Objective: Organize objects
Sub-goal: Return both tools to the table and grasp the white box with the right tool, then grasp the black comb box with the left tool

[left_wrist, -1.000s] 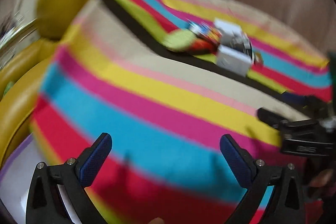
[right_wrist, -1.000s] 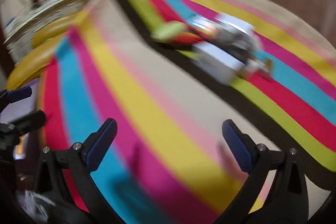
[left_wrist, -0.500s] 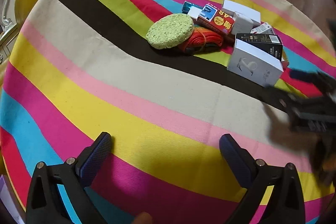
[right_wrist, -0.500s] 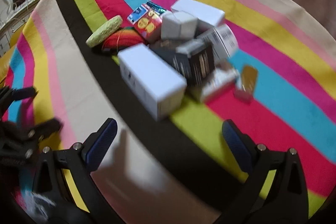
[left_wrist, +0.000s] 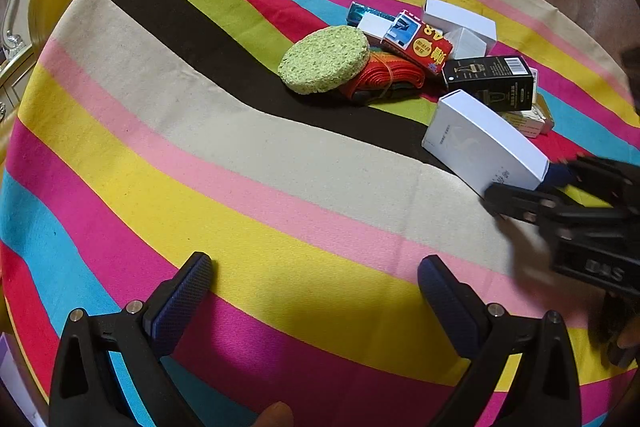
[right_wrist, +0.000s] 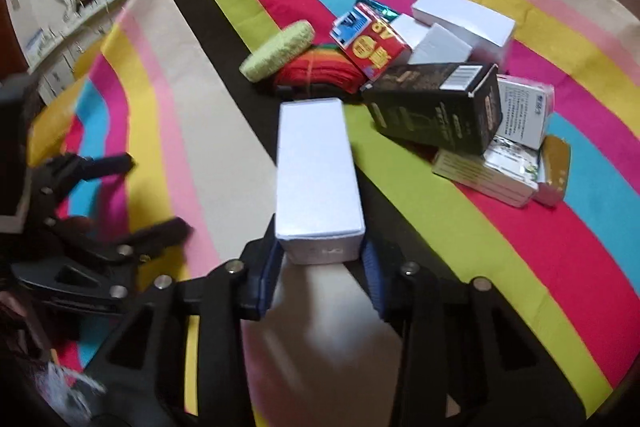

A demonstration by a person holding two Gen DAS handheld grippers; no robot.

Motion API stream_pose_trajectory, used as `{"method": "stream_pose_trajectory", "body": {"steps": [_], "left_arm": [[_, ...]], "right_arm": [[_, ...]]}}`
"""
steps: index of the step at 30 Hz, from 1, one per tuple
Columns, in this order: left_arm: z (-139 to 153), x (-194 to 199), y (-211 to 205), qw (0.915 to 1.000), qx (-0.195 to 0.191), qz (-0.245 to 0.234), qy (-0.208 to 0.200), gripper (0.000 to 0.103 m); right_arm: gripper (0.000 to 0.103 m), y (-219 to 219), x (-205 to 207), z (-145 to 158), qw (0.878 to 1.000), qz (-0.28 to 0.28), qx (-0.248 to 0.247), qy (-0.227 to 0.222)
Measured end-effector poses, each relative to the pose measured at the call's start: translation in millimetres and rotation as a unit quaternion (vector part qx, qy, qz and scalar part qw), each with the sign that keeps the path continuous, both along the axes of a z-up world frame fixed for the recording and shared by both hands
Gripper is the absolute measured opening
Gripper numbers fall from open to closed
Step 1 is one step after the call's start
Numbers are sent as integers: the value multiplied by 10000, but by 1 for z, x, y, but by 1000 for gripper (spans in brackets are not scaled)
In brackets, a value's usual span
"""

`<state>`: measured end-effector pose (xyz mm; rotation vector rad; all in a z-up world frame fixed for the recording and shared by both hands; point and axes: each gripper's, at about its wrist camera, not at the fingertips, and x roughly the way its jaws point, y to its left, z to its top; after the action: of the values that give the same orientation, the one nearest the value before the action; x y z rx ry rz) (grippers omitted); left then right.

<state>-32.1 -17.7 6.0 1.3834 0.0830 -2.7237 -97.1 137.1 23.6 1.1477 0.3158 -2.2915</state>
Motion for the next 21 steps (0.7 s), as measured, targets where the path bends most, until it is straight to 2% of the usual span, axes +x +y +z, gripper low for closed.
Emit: {"method": "stream_pose_trajectory", "body": {"steps": [2,6,8,9,12,18,21], "left_arm": [[0,0,0,10000,2,1,1,103],[0,0,0,10000,2,4,2,103],[0,0,0,10000,1,9,1,103],[0,0,0,10000,0,10,1,103],[0,1,0,10000,-5,11,3,103],[1,-3,2,9998,-22,200,-64,103],[3,-13,9,9984,47,420,-363,103]], "right_arm": [[64,-7,-9,-1,10000,-57,4,22],[65,-24,-22,-3,9995,-199,210,132],[40,-21,-21,2,9993,-249,261,95],[39,-17,-16,5,9987,-331,358,148],[39,16,12,12,9976,-531,360,254],[39,100,62,6,9888,-1362,519,324],[39,130,70,4,9849,-1694,212,272]]}}
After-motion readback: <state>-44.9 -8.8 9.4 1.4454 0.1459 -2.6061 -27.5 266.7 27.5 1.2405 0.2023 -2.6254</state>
